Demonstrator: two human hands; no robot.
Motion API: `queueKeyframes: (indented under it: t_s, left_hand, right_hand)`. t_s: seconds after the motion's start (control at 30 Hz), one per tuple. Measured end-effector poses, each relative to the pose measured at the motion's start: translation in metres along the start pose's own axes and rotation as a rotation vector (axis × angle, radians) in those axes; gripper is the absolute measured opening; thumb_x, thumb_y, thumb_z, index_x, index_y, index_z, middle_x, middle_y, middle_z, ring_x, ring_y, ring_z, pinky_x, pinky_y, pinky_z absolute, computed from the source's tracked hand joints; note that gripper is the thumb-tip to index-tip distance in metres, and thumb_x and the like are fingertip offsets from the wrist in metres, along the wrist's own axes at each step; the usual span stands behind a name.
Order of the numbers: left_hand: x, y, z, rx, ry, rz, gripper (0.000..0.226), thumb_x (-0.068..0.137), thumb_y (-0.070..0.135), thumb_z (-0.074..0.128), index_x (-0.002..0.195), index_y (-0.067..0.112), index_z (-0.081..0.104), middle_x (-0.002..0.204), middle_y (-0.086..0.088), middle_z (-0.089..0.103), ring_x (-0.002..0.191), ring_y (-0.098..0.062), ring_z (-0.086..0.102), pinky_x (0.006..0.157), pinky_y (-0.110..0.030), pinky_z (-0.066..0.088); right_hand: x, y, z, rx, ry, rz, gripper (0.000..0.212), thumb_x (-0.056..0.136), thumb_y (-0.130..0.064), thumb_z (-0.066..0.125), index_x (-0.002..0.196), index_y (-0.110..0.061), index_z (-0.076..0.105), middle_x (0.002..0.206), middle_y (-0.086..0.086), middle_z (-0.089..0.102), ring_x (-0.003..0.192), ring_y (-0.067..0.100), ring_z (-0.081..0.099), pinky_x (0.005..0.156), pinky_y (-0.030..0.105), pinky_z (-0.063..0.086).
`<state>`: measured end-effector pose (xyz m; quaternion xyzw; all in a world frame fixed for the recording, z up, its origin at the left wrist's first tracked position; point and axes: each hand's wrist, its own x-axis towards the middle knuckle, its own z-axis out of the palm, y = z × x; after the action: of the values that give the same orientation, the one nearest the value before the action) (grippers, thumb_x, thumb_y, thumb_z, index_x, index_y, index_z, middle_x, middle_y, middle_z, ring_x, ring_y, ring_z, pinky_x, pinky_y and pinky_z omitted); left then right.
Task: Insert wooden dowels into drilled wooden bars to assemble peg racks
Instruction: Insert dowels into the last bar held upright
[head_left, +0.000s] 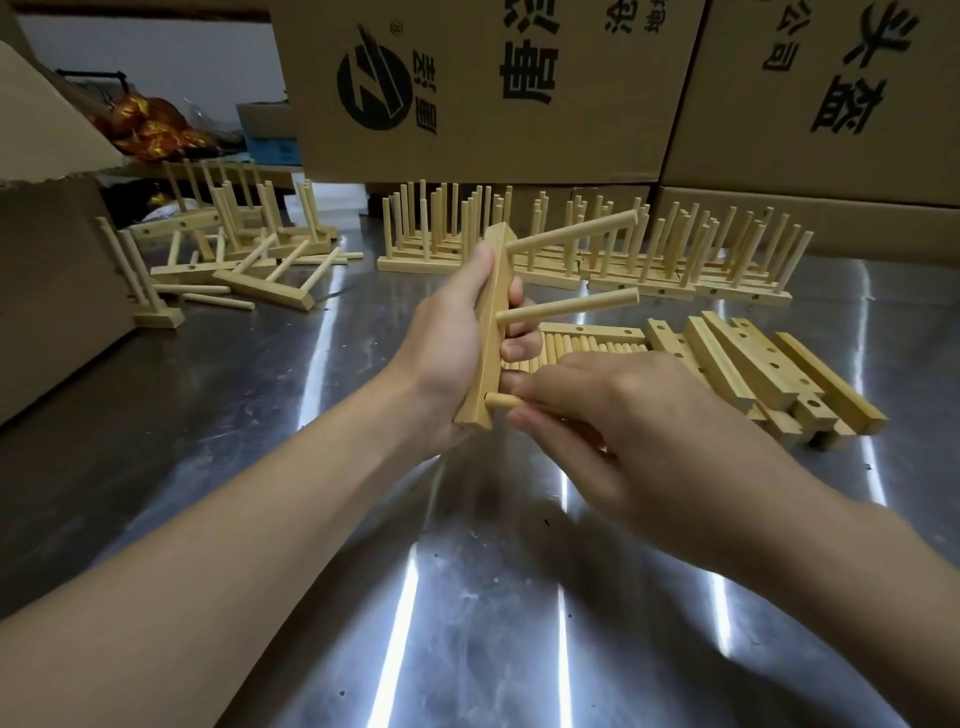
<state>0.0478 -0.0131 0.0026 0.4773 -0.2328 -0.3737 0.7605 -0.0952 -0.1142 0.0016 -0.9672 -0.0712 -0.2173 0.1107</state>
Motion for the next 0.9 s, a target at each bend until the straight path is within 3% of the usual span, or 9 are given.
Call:
queueKeyframes:
  t_s: [0.17,0.27,0.33,0.4,0.47,0.53,0.73,0.83,0.9]
  left_hand:
    - [-0.003,-0.003,0.003,0.058,-0.007,0.021,0.051,0.113,0.056,0.029,0.086,0.017,0.047,0.066,0.001,0.040,0.056,-0.012,0.032,0.053,-0.026,0.021]
    - [-0.006,-0.002,0.006,0.078,-0.019,0.072,0.047,0.113,0.055,0.028,0.089,0.018,0.045,0.067,0.003,0.040,0.054,-0.010,0.033,0.048,-0.025,0.021]
    - [-0.007,-0.002,0.007,0.108,-0.023,0.104,0.046,0.113,0.055,0.029,0.090,0.018,0.044,0.070,0.002,0.040,0.056,-0.010,0.033,0.047,-0.023,0.022]
    - [-0.007,-0.003,0.008,0.175,-0.025,0.114,0.045,0.113,0.055,0.029,0.092,0.017,0.044,0.073,0.001,0.039,0.058,-0.012,0.033,0.048,-0.025,0.023]
    - [-0.006,-0.004,0.007,0.215,-0.026,0.106,0.045,0.113,0.055,0.028,0.092,0.017,0.043,0.073,0.000,0.038,0.059,-0.012,0.033,0.048,-0.025,0.024]
    - [-0.004,-0.005,0.006,0.227,-0.027,0.088,0.046,0.113,0.055,0.028,0.090,0.017,0.043,0.073,0.000,0.038,0.059,-0.012,0.034,0.049,-0.024,0.025]
    - [-0.002,-0.009,0.007,0.105,-0.025,-0.007,0.048,0.112,0.055,0.029,0.083,0.020,0.044,0.070,0.001,0.036,0.058,-0.011,0.029,0.064,-0.034,0.010]
    - [-0.004,-0.007,0.006,0.092,-0.018,0.026,0.048,0.113,0.054,0.030,0.084,0.019,0.044,0.069,0.001,0.036,0.058,-0.012,0.028,0.059,-0.032,0.011]
    - [-0.005,-0.005,0.005,0.082,-0.017,0.055,0.047,0.113,0.054,0.032,0.085,0.018,0.045,0.069,0.002,0.038,0.057,-0.011,0.031,0.055,-0.029,0.014]
  right_hand:
    - [0.000,-0.002,-0.008,-0.103,-0.054,-0.053,0.034,0.108,-0.042,0.045,0.086,-0.024,0.064,0.071,-0.011,0.054,0.062,0.013,0.052,0.059,0.036,0.045]
    - [0.000,-0.001,-0.004,0.017,-0.046,-0.032,0.037,0.111,-0.038,0.049,0.083,-0.023,0.068,0.056,-0.014,0.048,0.052,0.010,0.050,0.054,0.021,0.035]
    - [-0.001,0.003,-0.002,0.328,-0.078,0.157,0.040,0.109,-0.034,0.057,0.077,-0.016,0.072,0.048,-0.012,0.041,0.043,0.010,0.039,0.048,0.017,0.027]
    - [0.001,0.003,-0.001,0.867,-0.198,0.520,0.040,0.107,-0.029,0.061,0.077,-0.007,0.075,0.049,-0.008,0.031,0.042,0.009,0.024,0.042,0.022,0.021]
    - [0.002,0.001,0.002,1.106,-0.272,0.649,0.037,0.106,-0.027,0.060,0.083,-0.004,0.077,0.052,-0.004,0.028,0.044,0.011,0.020,0.041,0.020,0.017]
    - [0.001,0.003,0.006,0.952,-0.260,0.571,0.040,0.108,-0.032,0.058,0.083,-0.007,0.078,0.051,-0.005,0.031,0.046,0.012,0.024,0.041,0.022,0.021]
    - [-0.003,0.005,0.005,0.130,-0.002,0.019,0.032,0.109,-0.036,0.054,0.086,-0.021,0.071,0.065,-0.017,0.060,0.063,0.006,0.058,0.062,0.021,0.043]
    - [-0.003,0.005,0.011,0.174,0.030,0.013,0.035,0.110,-0.030,0.057,0.082,-0.017,0.073,0.055,-0.012,0.050,0.052,0.011,0.047,0.054,0.019,0.032]
    - [-0.003,0.004,0.014,0.493,0.004,0.191,0.037,0.108,-0.029,0.062,0.076,-0.014,0.074,0.049,-0.010,0.039,0.044,0.010,0.033,0.049,0.021,0.026]
